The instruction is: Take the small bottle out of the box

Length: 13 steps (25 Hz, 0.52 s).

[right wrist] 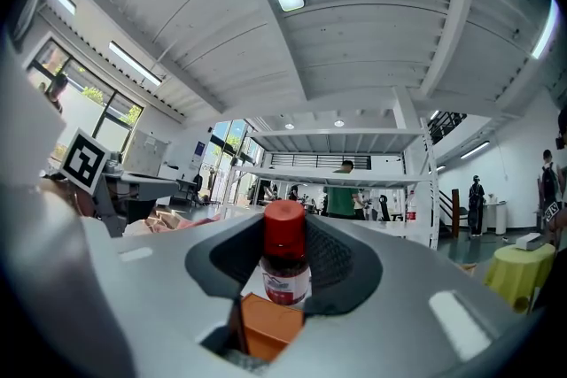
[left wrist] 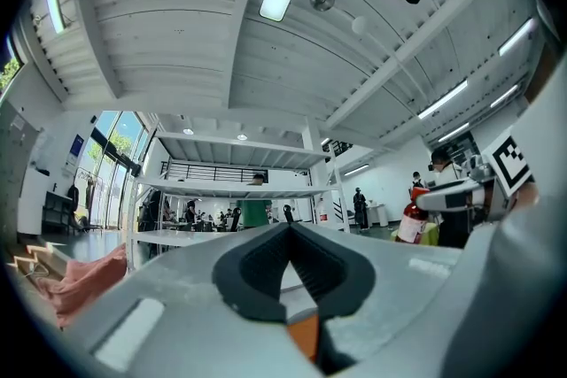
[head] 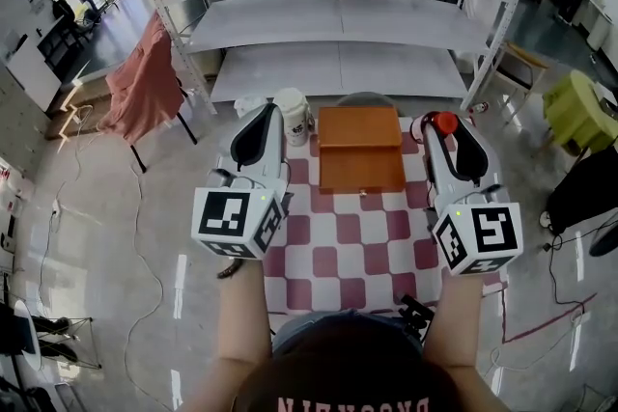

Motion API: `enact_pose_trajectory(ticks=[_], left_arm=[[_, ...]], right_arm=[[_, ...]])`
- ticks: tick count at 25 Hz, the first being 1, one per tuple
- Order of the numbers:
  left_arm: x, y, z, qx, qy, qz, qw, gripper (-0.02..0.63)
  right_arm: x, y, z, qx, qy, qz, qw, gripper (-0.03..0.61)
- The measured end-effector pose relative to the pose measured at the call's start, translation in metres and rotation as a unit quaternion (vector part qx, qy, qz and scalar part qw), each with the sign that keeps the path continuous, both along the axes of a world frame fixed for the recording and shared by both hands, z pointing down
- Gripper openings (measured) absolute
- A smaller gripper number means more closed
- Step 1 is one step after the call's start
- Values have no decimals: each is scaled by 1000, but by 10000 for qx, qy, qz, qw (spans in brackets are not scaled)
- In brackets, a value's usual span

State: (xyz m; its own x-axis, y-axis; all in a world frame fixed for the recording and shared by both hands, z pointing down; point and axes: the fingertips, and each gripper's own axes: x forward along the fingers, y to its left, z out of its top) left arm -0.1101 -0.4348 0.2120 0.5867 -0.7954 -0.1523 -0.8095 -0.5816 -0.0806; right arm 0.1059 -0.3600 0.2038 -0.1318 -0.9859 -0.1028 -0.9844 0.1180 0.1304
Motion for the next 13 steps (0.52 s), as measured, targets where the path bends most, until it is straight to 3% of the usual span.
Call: enact_pose_trajectory(ticks=[13], left_arm=[[-5, -3, -1, 20, 41, -35, 10000, -14]], right_arm=[[-4, -6, -3, -22, 96, -93, 9999, 138]])
